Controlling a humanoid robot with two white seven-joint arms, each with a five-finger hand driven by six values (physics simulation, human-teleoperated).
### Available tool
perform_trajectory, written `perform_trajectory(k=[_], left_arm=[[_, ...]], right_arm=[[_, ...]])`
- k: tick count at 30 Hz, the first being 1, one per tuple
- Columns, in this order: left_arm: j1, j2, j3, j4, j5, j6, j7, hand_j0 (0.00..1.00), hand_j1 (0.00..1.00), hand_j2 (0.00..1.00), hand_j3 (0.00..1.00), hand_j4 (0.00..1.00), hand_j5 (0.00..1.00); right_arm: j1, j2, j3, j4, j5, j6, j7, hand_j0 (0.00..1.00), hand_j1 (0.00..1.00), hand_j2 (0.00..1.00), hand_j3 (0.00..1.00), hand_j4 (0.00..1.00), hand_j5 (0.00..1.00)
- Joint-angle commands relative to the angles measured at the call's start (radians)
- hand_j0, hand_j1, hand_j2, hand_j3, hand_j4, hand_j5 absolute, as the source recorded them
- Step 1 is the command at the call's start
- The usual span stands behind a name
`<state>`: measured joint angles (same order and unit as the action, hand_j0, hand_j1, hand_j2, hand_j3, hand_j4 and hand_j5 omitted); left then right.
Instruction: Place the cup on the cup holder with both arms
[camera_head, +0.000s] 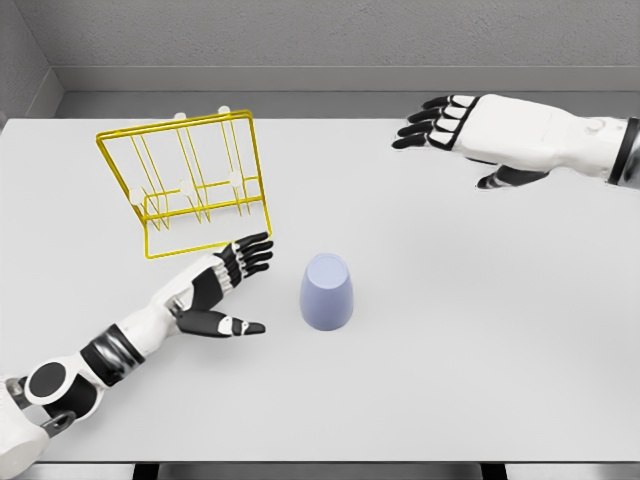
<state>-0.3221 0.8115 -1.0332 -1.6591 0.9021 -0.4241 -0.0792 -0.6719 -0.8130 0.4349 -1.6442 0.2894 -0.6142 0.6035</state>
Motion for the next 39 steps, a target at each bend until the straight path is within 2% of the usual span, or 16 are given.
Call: perform_trajectory(k=[1, 3, 5, 6, 7, 9, 11, 16, 20, 39], left_arm=[[-0.002, -0.011, -0.001, 0.005, -0.003, 0.01, -0.001, 1.0, 1.0, 1.0, 1.0, 1.0, 1.0], [-0.018, -0.023, -0.001, 0.007, -0.002, 0.013, -0.001, 1.0, 1.0, 1.0, 1.0, 1.0, 1.0], [-0.034, -0.028, -0.002, 0.018, -0.002, 0.016, -0.001, 1.0, 1.0, 1.0, 1.0, 1.0, 1.0], [-0.041, -0.028, -0.002, 0.019, -0.002, 0.036, -0.001, 1.0, 1.0, 1.0, 1.0, 1.0, 1.0], [-0.043, -0.029, -0.002, 0.022, -0.002, 0.036, -0.001, 1.0, 1.0, 1.0, 1.0, 1.0, 1.0], [-0.044, -0.046, -0.002, 0.027, -0.002, 0.037, -0.001, 1.0, 1.0, 1.0, 1.0, 1.0, 1.0], [-0.044, -0.049, -0.004, 0.027, -0.003, 0.044, -0.001, 1.0, 1.0, 1.0, 1.0, 1.0, 1.0], [-0.078, -0.068, -0.018, 0.033, -0.002, 0.08, -0.001, 1.0, 1.0, 1.0, 1.0, 1.0, 1.0], [-0.104, -0.115, -0.022, 0.053, -0.008, 0.114, 0.001, 1.0, 1.0, 1.0, 1.0, 1.0, 1.0], [-0.127, -0.164, -0.044, 0.081, -0.043, 0.145, 0.001, 1.0, 1.0, 1.0, 1.0, 1.0, 1.0]], right_arm=[[0.002, -0.005, -0.097, 0.087, -0.105, 0.003, -0.001, 1.0, 1.0, 1.0, 1.0, 1.0, 1.0], [0.052, 0.0, -0.099, 0.139, -0.174, 0.003, -0.002, 1.0, 1.0, 1.0, 1.0, 1.0, 1.0], [0.147, 0.009, -0.206, 0.139, -0.187, 0.003, -0.004, 1.0, 1.0, 1.0, 1.0, 1.0, 1.0], [0.178, 0.043, -0.229, 0.142, -0.18, 0.003, -0.002, 1.0, 1.0, 1.0, 1.0, 1.0, 1.0], [0.186, 0.049, -0.232, 0.152, -0.18, 0.003, -0.002, 1.0, 1.0, 1.0, 1.0, 1.0, 1.0], [0.187, 0.072, -0.242, 0.222, -0.18, 0.003, 0.005, 1.0, 1.0, 1.0, 1.0, 1.0, 1.0], [0.207, 0.078, -0.306, 0.227, -0.179, 0.003, 0.007, 1.0, 1.0, 1.0, 1.0, 1.0, 1.0], [0.219, 0.084, -0.315, 0.215, -0.187, 0.003, 0.007, 1.0, 1.0, 1.0, 1.0, 1.0, 1.0], [0.222, 0.09, -0.328, 0.215, -0.187, 0.003, 0.007, 1.0, 1.0, 1.0, 1.0, 1.0, 1.0], [0.23, 0.09, -0.329, 0.216, -0.187, 0.003, 0.007, 1.0, 1.0, 1.0, 1.0, 1.0, 1.0]])
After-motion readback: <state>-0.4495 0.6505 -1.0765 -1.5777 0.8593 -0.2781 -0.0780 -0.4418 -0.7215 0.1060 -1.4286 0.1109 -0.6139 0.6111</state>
